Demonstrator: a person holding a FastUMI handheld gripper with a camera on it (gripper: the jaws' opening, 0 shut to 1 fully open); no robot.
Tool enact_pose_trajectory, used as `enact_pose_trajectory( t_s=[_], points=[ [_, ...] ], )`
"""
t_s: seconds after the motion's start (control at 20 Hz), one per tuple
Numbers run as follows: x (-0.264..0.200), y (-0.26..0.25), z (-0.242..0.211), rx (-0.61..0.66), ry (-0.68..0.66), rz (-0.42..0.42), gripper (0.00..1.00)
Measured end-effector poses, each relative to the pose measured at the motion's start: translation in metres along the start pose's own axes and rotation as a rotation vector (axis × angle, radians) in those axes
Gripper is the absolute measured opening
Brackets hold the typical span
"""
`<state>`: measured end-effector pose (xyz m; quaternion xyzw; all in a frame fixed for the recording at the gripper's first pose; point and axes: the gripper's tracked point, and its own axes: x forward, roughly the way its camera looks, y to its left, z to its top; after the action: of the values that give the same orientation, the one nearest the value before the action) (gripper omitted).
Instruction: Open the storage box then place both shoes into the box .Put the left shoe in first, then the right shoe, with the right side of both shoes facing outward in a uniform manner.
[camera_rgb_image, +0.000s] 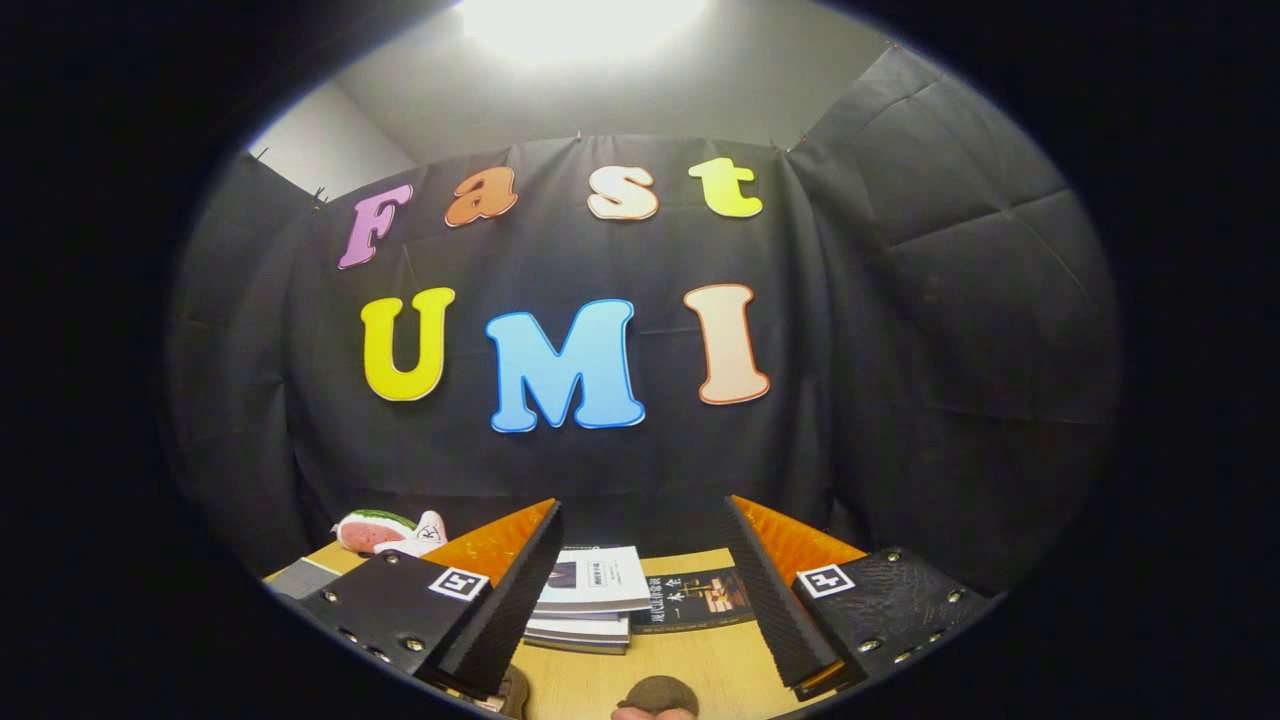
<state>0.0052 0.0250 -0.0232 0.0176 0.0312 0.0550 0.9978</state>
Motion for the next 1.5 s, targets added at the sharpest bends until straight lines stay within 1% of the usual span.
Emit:
enact_pose_trajectory(
  t_s=[0.15,0.3,0.55,0.7,0.8,0.9,1.0,1.2,1.25,1.35,1.5],
  points=[
    [0.003,0.004,-0.011,0.040,0.037,0.026,0.97],
    [0.009,0.012,-0.022,0.054,0.066,0.051,0.96],
    [0.016,0.044,-0.060,0.154,0.190,0.163,0.96],
    [0.019,0.077,-0.085,0.237,0.276,0.267,0.96],
    [0.018,0.101,-0.105,0.297,0.356,0.352,0.96],
    [0.018,0.120,-0.127,0.341,0.440,0.412,0.97],
    [0.018,0.133,-0.142,0.372,0.501,0.453,0.97],
    [0.015,0.153,-0.169,0.413,0.578,0.513,0.97],
    [0.012,0.161,-0.176,0.427,0.601,0.547,0.97],
    [0.003,0.185,-0.190,0.462,0.666,0.643,0.97],
    [-0.015,0.222,-0.218,0.525,0.792,0.782,0.97]
  ],
)
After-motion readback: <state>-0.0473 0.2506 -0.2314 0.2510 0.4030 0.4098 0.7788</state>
